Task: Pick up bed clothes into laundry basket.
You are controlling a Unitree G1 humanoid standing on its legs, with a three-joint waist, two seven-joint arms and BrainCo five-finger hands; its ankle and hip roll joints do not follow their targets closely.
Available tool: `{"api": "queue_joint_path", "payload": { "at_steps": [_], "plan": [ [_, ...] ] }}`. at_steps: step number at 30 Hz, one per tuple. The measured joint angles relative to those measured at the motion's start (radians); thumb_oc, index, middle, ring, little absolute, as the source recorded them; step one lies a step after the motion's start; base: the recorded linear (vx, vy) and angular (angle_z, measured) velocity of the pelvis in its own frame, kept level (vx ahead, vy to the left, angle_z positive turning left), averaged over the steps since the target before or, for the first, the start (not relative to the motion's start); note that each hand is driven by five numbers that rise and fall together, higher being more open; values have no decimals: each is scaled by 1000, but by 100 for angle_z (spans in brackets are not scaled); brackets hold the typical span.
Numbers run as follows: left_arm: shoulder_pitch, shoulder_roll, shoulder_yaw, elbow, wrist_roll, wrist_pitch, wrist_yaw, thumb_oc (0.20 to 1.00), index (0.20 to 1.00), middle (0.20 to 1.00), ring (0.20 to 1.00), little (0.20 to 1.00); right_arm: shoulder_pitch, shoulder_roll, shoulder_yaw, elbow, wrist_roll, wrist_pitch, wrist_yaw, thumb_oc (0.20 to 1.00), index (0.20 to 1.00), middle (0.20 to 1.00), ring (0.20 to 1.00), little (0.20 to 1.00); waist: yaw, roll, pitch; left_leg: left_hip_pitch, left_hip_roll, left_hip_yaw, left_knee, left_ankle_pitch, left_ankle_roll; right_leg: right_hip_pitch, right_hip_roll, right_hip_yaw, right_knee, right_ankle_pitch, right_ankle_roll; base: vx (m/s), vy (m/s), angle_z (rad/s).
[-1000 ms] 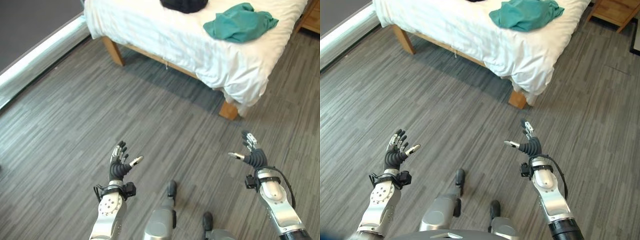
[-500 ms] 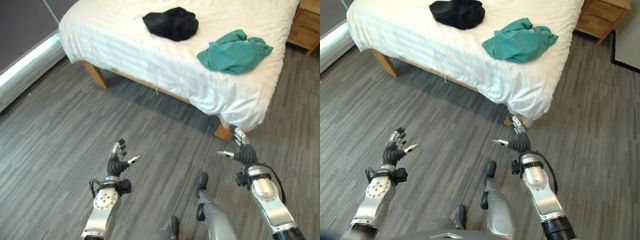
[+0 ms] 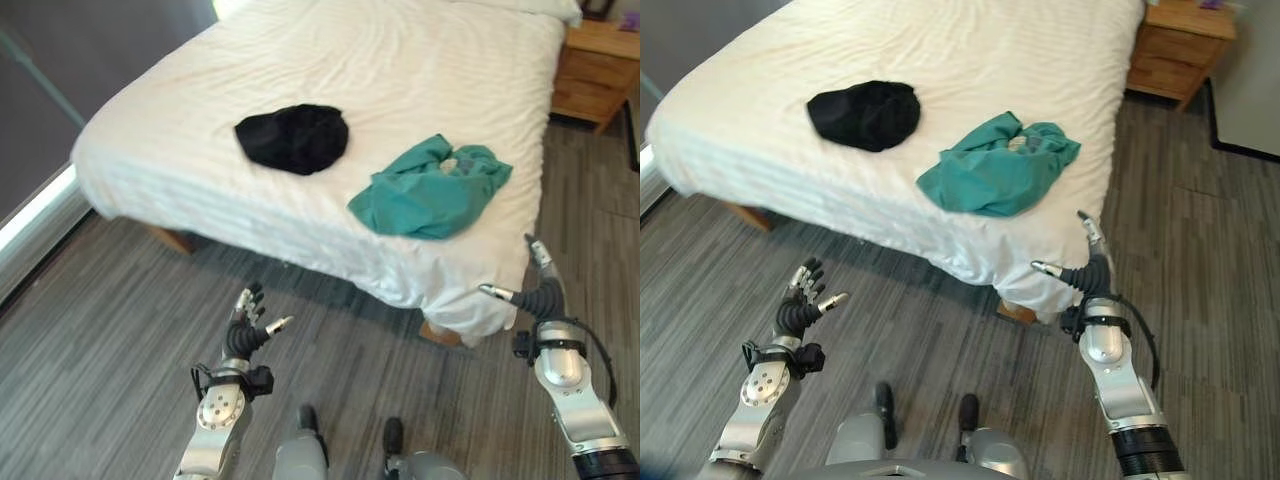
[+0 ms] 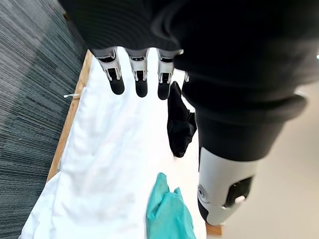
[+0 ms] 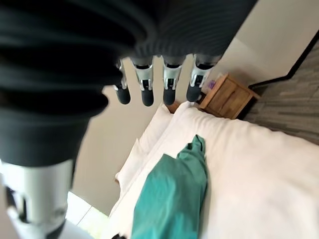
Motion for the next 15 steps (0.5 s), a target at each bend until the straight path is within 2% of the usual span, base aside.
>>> {"api": "queue_joint_path", "payload": {
  "at_steps": [1, 2, 3, 4, 5, 6, 7, 8, 9, 10, 11, 12, 13, 14, 15],
  "plan": [
    [-13, -12, -3, 30, -1, 3, 13, 1000, 1000, 1000, 1000, 1000, -33, -24, -27, 20, -41, 8, -34, 1000, 1000, 1000, 1000, 1000, 17, 18, 1, -43, -6, -33, 6, 9, 6, 32, -6, 14, 1, -6, -7, 365, 273, -93],
    [-12, -25, -3, 25, -1, 3, 15, 1000, 1000, 1000, 1000, 1000, -24, -37, -73, 16, -70, 13, -60, 1000, 1000, 1000, 1000, 1000, 25, 28, -5, -59, -8, -24, 9, 10, 8, 54, -18, 20, 0, -27, 15, 420, 334, -49],
    [9, -24, -2, 5, -1, 2, 13, 1000, 1000, 1000, 1000, 1000, -8, -90, -119, 13, -135, 37, -81, 1000, 1000, 1000, 1000, 1000, 27, 30, -13, -43, -7, 22, 21, 19, 25, 115, -50, 25, 1, -72, 54, 303, 225, -39],
    [30, -9, -3, -8, 0, 2, 12, 1000, 1000, 1000, 1000, 1000, -11, -137, -126, 15, -174, 54, -92, 1000, 1000, 1000, 1000, 1000, 26, 28, -35, -27, -21, 47, 51, 96, 50, 144, -78, 33, 3, -98, 86, 270, 214, -37],
    [28, 5, -4, -12, 0, 2, 11, 1000, 1000, 1000, 1000, 1000, -17, -152, -123, 22, -193, 60, -94, 1000, 1000, 1000, 1000, 1000, 26, 6, -38, -21, -44, 55, 55, 131, 71, 148, -106, 32, 12, -102, 93, 220, 170, -74],
    [20, 64, -18, -22, -1, 3, 7, 1000, 1000, 1000, 1000, 1000, -81, -169, -73, 85, -227, 77, -94, 1000, 1000, 1000, 1000, 1000, 37, -35, -40, 32, -82, 65, 32, 214, 123, 148, -155, 21, 70, -98, 113, 212, 195, -65],
    [-22, 129, -48, -14, -1, 4, -9, 1000, 1000, 1000, 1000, 1000, -148, -176, 14, 213, -233, 98, -91, 1000, 1000, 1000, 1000, 1000, 42, -81, -55, 79, -117, 77, 13, 186, 147, 129, -198, 0, 133, -102, 141, 161, 183, -59],
    [-49, 135, -49, -15, -1, 3, -16, 1000, 1000, 1000, 1000, 1000, -188, -176, 53, 275, -233, 106, -86, 1000, 1000, 1000, 1000, 1000, 50, -81, -54, 94, -117, 78, 13, 160, 166, 110, -194, -6, 158, -111, 158, 64, 104, -25],
    [-68, 140, -51, -13, -1, 4, -19, 1000, 1000, 1000, 1000, 1000, -234, -168, 87, 337, -233, 115, -74, 1000, 1000, 1000, 1000, 1000, 55, -81, -54, 106, -116, 84, 13, 152, 170, 86, -194, -11, 186, -119, 172, -4, 82, -23],
    [-103, 156, -71, -2, -3, 3, -24, 1000, 1000, 1000, 1000, 1000, -338, -170, 207, 482, -226, 134, -50, 1000, 1000, 1000, 1000, 1000, 69, -78, -53, 135, -115, 104, 13, 139, 166, 9, -196, -19, 296, -126, 198, -6, 55, -26],
    [-111, 158, -75, -3, -3, 2, -26, 1000, 1000, 1000, 1000, 1000, -364, -162, 230, 508, -226, 139, -37, 1000, 1000, 1000, 1000, 1000, 82, -75, -51, 146, -115, 112, 13, 128, 167, -24, -196, -24, 322, -127, 201, -2, 54, -31],
    [-105, 162, -77, -1, -15, -4, -25, 1000, 1000, 1000, 1000, 1000, -425, -148, 289, 577, -221, 137, -33, 1000, 1000, 1000, 1000, 1000, 98, -71, -49, 158, -113, 133, 13, 114, 164, -83, -215, -64, 359, -121, 210, 35, 28, -50],
    [-98, 166, -83, 5, -35, -3, -26, 1000, 1000, 1000, 1000, 1000, -485, -131, 339, 658, -213, 133, -21, 1000, 1000, 1000, 1000, 1000, 121, -68, -46, 171, -111, 164, 14, 101, 164, -131, -248, -137, 380, -110, 219, 101, 28, -43],
    [-85, 165, -85, 6, -40, -4, -27, 1000, 1000, 1000, 1000, 1000, -504, -110, 351, 694, -201, 137, -10, 1000, 1000, 1000, 1000, 1000, 138, -56, -42, 181, -113, 155, 13, 82, 154, -165, -269, -183, 351, -80, 220, 119, 44, -19],
    [-64, 160, -77, 16, -40, -7, -26, 1000, 1000, 1000, 1000, 1000, -523, -91, 363, 762, -178, 128, -5, 1000, 1000, 1000, 1000, 1000, 136, -53, -40, 183, -111, 144, 13, 72, 149, -179, -260, -203, 310, -76, 218, 158, 10, 22]
  ]
}}
